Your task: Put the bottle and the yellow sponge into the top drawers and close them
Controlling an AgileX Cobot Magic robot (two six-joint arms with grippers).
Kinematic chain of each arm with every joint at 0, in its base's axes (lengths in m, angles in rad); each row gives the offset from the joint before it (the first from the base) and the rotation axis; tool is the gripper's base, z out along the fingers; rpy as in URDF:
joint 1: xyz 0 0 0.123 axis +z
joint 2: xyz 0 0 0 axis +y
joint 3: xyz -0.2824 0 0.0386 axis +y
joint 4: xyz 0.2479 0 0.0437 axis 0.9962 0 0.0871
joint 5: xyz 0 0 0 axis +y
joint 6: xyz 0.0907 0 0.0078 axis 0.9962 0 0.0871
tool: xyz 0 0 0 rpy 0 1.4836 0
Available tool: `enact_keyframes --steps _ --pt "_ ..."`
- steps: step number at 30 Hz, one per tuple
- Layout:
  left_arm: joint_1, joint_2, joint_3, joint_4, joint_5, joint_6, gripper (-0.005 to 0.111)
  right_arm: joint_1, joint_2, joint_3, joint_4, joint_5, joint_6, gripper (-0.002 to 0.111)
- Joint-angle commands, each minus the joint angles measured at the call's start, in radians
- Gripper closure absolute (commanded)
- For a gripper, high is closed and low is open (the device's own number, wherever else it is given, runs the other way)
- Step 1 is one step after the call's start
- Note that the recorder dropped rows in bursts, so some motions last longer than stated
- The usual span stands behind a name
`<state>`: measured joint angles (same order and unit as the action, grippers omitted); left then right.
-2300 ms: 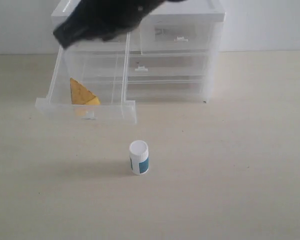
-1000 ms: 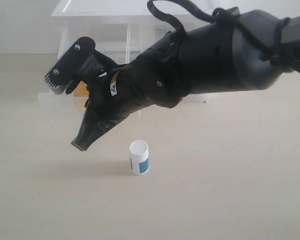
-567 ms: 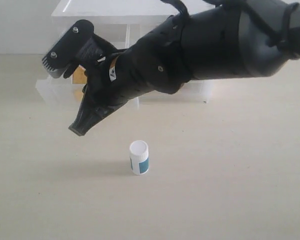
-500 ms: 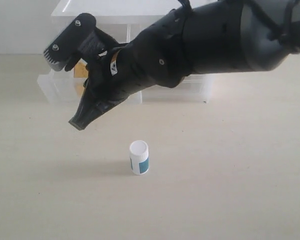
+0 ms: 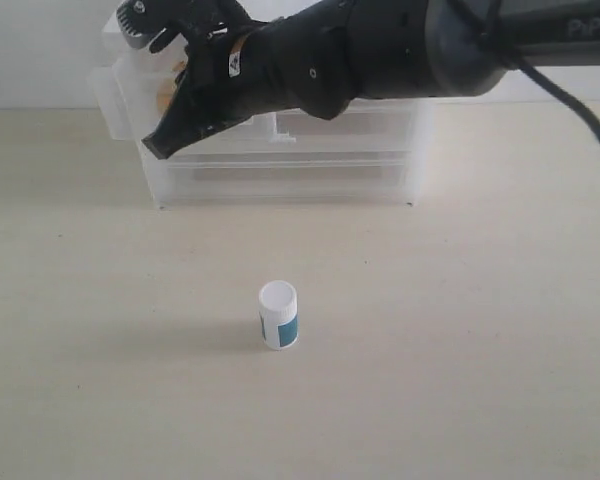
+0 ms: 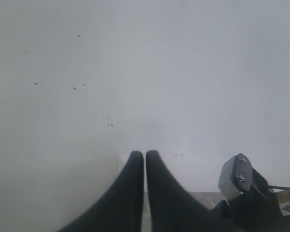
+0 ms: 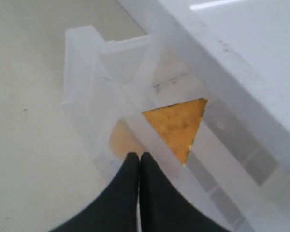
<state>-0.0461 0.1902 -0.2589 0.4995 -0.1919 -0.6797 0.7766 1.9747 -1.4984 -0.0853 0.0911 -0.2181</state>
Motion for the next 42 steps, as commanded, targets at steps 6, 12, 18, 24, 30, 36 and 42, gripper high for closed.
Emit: enact_keyframes --steps 6,12,18,24,30,36,42 --pt "0.002 -0.003 0.004 -0.004 0.005 0.005 0.103 -0.13 0.091 -0.17 0.125 0.027 0.187 0.108" --pt "0.002 -0.003 0.004 -0.004 0.009 0.009 0.103 -0.14 -0.29 0.165 0.125 0.045 0.074 0.109" --pt "0.002 -0.003 0.004 -0.004 0.009 0.0 0.103 -0.429 -0.533 0.757 0.104 -0.646 0.639 0.109" --pt "0.002 -0.003 0.004 -0.004 0.009 0.0 0.103 -0.574 -0.286 0.767 -0.452 -1.149 1.48 0.109" --pt "0.002 -0.003 0.004 -0.004 0.009 0.0 0.103 -0.602 -0.149 0.738 -0.678 -1.283 1.64 0.104" --pt "0.002 -0.003 0.004 -0.004 0.009 0.0 0.103 -0.521 -0.148 0.738 -0.552 -1.055 1.646 0.07" --pt "0.002 -0.003 0.004 -0.004 0.009 0.0 0.103 -0.498 -0.148 0.662 -0.467 -0.957 1.624 0.067"
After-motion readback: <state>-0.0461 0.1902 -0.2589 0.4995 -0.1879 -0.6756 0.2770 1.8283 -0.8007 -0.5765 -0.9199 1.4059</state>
